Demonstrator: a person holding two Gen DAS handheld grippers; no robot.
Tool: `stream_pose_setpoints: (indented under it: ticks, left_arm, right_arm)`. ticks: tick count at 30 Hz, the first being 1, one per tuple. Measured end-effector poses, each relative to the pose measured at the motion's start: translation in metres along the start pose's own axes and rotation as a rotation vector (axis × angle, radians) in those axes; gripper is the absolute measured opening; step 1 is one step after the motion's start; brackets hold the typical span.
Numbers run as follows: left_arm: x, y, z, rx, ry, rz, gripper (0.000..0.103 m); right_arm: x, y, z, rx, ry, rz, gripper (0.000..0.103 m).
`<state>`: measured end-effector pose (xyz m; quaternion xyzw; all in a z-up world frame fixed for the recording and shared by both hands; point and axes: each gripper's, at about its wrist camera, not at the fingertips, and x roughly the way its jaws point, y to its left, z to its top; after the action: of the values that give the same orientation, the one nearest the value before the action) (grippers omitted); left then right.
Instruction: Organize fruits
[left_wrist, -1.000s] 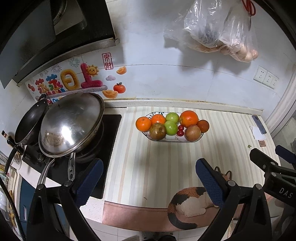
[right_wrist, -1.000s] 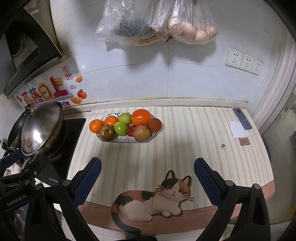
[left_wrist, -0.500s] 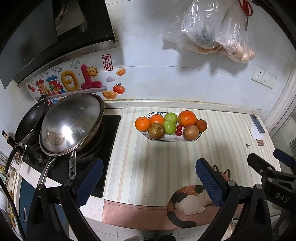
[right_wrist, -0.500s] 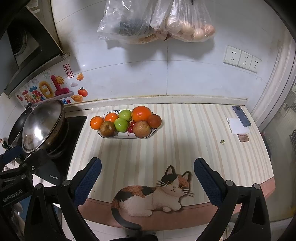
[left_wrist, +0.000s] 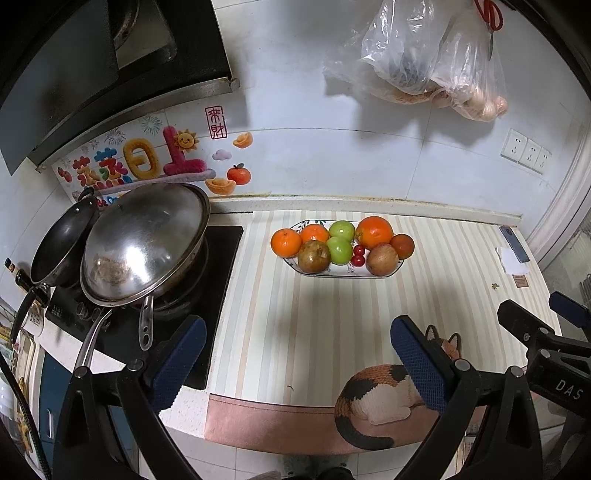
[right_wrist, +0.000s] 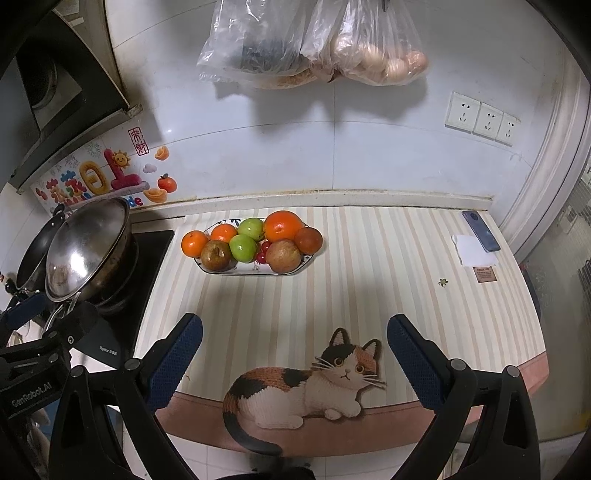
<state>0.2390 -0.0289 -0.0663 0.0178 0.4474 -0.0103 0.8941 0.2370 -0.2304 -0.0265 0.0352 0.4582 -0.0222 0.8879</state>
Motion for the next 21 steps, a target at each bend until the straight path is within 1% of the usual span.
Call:
stream_pose_setpoints:
  ticks: [21]
  left_arm:
    - [-0.0071,-0.0002,0.0027,0.004,-0.015,-0.001,0.102]
  right_arm:
    - [-0.0075,0.0017,-0.0027,0.006,-0.008,-0.005,0.102]
